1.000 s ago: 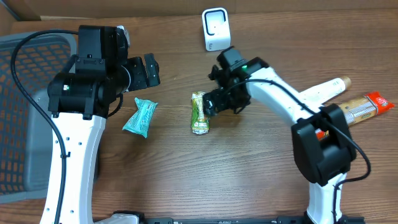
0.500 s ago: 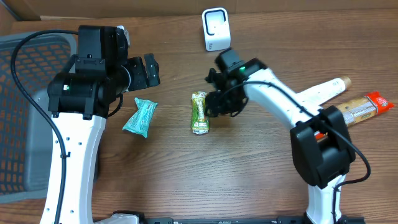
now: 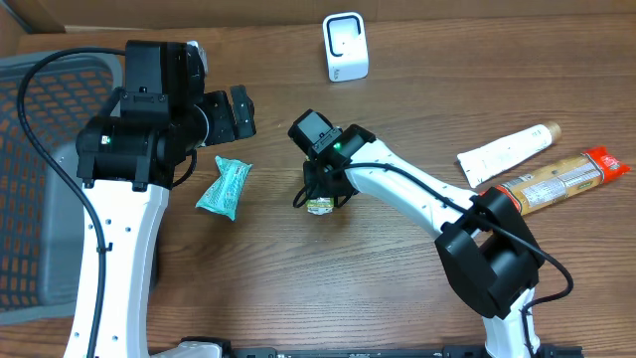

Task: Scan the item barcode

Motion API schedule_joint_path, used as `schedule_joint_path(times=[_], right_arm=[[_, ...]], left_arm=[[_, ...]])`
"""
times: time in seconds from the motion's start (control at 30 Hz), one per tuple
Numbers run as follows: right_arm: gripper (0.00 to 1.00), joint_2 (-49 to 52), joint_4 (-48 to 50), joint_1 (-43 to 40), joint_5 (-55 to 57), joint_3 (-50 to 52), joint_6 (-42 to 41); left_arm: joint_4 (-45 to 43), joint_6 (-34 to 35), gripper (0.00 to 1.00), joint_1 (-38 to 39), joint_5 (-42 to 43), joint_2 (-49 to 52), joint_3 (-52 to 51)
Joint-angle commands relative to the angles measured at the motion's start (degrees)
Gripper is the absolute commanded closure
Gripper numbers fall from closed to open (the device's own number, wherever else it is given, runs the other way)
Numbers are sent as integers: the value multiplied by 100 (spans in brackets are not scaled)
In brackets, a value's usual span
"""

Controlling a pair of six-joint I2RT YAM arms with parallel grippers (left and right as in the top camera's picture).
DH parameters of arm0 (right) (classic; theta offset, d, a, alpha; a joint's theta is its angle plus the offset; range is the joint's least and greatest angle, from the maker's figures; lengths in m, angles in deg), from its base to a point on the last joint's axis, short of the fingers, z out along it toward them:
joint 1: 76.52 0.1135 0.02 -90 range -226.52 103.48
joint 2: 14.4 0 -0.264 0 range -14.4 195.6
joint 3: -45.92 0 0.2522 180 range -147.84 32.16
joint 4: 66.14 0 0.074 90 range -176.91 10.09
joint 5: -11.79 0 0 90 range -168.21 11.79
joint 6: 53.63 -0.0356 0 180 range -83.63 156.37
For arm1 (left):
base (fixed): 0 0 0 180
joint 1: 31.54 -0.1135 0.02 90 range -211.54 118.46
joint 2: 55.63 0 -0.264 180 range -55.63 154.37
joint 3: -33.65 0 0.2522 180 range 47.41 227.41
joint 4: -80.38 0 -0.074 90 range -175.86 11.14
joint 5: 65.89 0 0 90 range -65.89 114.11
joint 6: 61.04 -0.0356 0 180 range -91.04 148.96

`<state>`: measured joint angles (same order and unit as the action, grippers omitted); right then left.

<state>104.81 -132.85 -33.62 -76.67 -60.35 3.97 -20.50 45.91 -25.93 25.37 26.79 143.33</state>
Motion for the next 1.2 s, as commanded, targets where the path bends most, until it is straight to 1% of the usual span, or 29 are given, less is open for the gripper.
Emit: schedule_joint_path(times=[0.0,0.1,0.17,0.5,0.67,0.9,1.0,1.07,1.17], right_arm=[[51,74,140,-13,-107,63,-234],[51,76,466,35,-837,63,-37],[51,76,601,87,-1016,63,-13],[50,76,804,177,-1082,63,114],[44,76,876,177,-1058,63,87],[43,76,852,177,-457,63,-396],[43,74,855,157,13,61,-428],[42,76,879,103,297,61,-297],[39,74,1021,-61,315,52,195]], left_arm=[[2,-66,0,9,22,9,55],[2,-66,0,9,22,9,55],[2,-66,1,9,22,9,55],[2,-66,0,9,22,9,55],[2,-66,0,9,22,9,55],[2,-66,1,9,22,9,55],[2,-66,0,9,22,9,55],[2,-66,1,9,22,9,55],[2,-66,0,9,22,9,55]])
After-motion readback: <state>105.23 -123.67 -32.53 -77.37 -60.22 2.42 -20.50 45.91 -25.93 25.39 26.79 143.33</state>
